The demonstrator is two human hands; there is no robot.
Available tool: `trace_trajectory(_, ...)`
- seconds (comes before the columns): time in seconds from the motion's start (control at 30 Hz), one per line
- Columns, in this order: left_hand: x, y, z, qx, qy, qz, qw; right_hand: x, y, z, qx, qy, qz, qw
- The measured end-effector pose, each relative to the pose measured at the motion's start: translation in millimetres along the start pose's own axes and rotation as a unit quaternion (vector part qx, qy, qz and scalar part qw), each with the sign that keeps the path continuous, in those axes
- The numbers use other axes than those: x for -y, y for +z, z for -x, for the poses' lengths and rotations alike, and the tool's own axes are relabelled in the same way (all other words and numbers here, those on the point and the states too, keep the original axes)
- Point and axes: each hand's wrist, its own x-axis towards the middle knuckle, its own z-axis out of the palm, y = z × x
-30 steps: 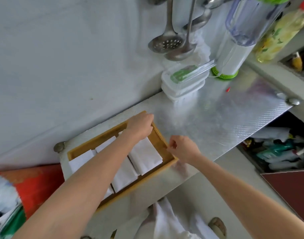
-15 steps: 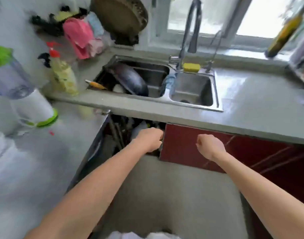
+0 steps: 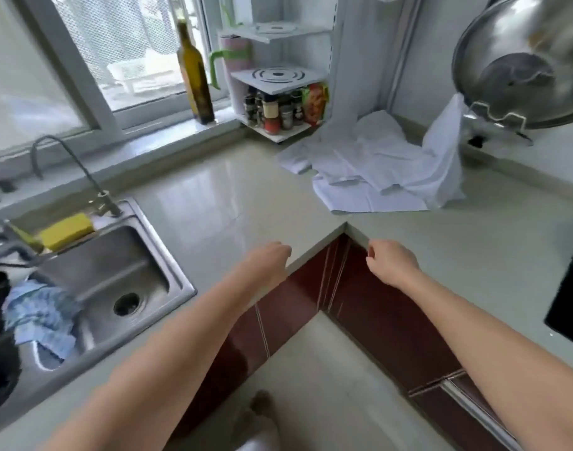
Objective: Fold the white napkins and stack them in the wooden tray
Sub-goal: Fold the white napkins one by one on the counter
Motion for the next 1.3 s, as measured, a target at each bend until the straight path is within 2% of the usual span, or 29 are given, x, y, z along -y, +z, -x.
trace_trajectory(0.13, 14.0, -35.6, -77.0, 0.000, 0.057, -0.040, 0.998, -18.0, -11.7, -52.7, -0.009, 0.066, -0.012, 0.998)
trace_trajectory(0.23, 21.1, -59.3, -131.9, -0.023, 0.064, -0.029, 0.997, -29.1, -13.7, -90.2, -0.010, 0.083, -0.012, 0.996)
trace_trajectory(0.53, -4.8, -70.0, -263.3, -0.010, 0.072, -0.007, 0.997, -101.0, -27.2, -238.0, -0.039, 0.014, 0.139, 0.989)
trace_trajectory(0.63, -30.4, -72.7, -301.6, -0.001, 0.078, -0.010, 0.997, -132.8, -33.7, -281.8, -0.040, 0.003, 0.234, 0.971)
trace_trajectory(0.77, -63.0, -75.9, -348.0, 0.005, 0.089, 0.002, 0.996, -180.9, -41.2, -326.0, -0.008, -0.037, 0.389, 0.921)
trace_trajectory(0.87, -79.5, -76.1, -371.7, 0.017, 0.097, 0.016, 0.995, -209.4, -48.3, -348.8, 0.035, -0.053, 0.413, 0.909)
trace_trajectory(0.93, -85.9, -78.7, -384.8, 0.024, 0.101, 0.025, 0.994, -217.6, -54.0, -359.4, 0.051, -0.065, 0.363, 0.928)
trace_trajectory(1.0, -90.7, -86.8, -399.3, 0.022, 0.103, 0.058, 0.993, -212.7, -60.4, -371.6, 0.036, -0.095, 0.284, 0.954)
trace_trajectory(1.1, -88.9, -108.8, -415.1, -0.008, 0.105, 0.164, 0.981, -181.6, -79.0, -386.4, -0.023, -0.179, 0.072, 0.981)
trace_trajectory(1.17, -78.1, -128.1, -413.5, -0.044, 0.141, 0.215, 0.965, -150.3, -101.8, -390.2, -0.030, -0.195, -0.114, 0.974)
trace_trajectory(1.23, -60.1, -148.2, -398.7, -0.070, 0.169, 0.280, 0.942, -116.8, -128.6, -389.5, -0.003, -0.184, -0.277, 0.943)
trace_trajectory(1.3, -35.6, -168.1, -372.5, -0.075, 0.149, 0.406, 0.898, -80.3, -150.6, -388.0, 0.048, -0.180, -0.378, 0.907)
